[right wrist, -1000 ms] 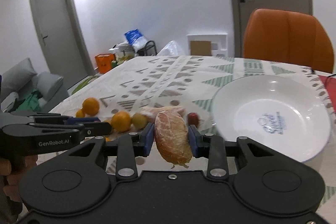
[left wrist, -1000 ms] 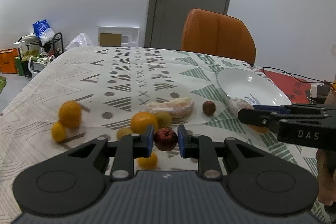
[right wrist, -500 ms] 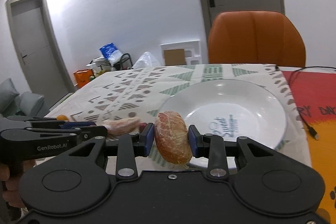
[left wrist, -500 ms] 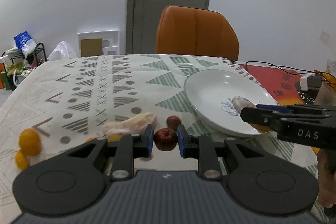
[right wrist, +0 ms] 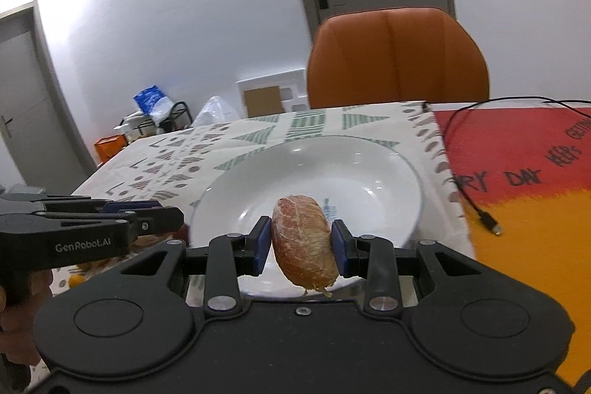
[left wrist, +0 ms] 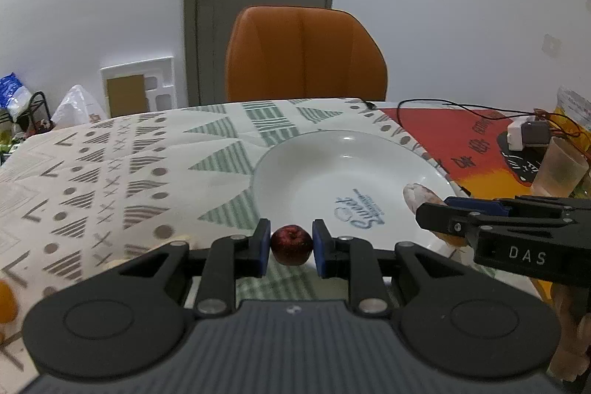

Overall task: Organize fruits
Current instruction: 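Carry the red apple and pomelo segment to the white plate and release both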

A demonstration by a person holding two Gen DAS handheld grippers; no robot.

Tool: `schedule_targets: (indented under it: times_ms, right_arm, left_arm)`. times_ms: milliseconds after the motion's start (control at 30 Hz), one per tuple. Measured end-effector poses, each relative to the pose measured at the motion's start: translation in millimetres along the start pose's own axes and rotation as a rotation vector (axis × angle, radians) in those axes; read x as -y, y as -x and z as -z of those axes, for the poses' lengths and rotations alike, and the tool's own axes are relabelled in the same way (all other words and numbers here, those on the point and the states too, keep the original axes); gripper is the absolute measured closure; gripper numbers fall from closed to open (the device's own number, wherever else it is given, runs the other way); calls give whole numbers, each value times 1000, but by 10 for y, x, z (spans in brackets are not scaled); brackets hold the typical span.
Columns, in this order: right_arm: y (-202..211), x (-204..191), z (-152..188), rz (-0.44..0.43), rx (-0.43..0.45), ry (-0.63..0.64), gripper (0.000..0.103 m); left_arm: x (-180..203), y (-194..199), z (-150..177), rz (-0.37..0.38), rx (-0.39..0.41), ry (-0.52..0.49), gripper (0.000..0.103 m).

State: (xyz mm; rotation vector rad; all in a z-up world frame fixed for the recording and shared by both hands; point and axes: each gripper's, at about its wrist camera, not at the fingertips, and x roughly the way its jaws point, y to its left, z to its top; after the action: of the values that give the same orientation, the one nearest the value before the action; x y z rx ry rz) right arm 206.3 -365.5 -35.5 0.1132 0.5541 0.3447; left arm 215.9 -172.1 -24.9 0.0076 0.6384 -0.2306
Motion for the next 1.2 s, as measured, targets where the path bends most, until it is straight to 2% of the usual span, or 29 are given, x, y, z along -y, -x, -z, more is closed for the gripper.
schedule_targets:
  times_ms: [367,733,900,967,1067,1167,1200]
  right_arm:
    - [-21,189,-101,36,15,-16,70]
    - [-1,165,-155,57,21,-27,69]
    - [-28,100,-157,91,34,-22,60]
    - [-10,61,-151,94,37,-22,56]
    - [45,-1,-126,93,49,-33,45]
    - [110,-55,-87,86,59,-51,35]
    - [138,-75,-75,82,62,-60,28]
  left_arm:
    - [205,-223,-190,0,-13,-4,80]
    - [85,-63,-216,-7,1,32,75]
    - [-101,80,-141,-30,13,67,60]
    - [-184,153,-96,-48,17,79,44]
    - [-327,289,-17,-70,38,100,31]
    - [-450,425,58,-92,60,112,23]
    - [-490,474,88,-102,67,116,23]
